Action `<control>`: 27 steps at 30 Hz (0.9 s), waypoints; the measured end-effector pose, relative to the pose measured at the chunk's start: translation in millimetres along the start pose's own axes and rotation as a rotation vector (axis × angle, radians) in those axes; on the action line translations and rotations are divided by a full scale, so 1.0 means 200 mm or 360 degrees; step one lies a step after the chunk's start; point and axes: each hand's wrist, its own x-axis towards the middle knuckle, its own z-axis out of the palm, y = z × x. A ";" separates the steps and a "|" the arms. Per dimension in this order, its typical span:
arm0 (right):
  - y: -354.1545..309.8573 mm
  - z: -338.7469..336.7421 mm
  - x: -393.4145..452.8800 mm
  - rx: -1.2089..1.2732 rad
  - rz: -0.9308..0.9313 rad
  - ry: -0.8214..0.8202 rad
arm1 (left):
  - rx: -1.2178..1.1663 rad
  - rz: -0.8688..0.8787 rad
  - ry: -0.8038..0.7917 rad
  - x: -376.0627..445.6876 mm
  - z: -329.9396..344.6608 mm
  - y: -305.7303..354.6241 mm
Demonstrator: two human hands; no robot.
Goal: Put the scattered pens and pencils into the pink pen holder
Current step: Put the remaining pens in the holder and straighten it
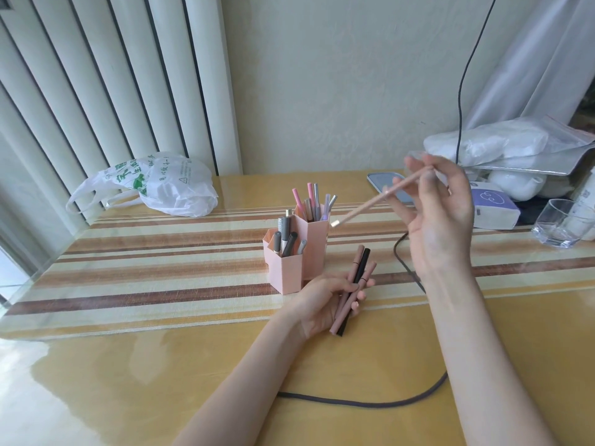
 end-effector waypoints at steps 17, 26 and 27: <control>0.28 0.03 -0.07 -0.1328 -0.0264 0.0058 | -0.0015 0.0085 0.0058 -0.01 0.02 0.01; 0.26 -0.04 -0.17 -0.1339 0.0957 -0.0341 | -0.0158 0.0317 0.0187 -0.04 0.05 0.05; 0.25 -0.04 -0.17 -0.1304 0.0961 -0.0389 | -0.0100 0.0305 0.0185 -0.05 0.05 0.05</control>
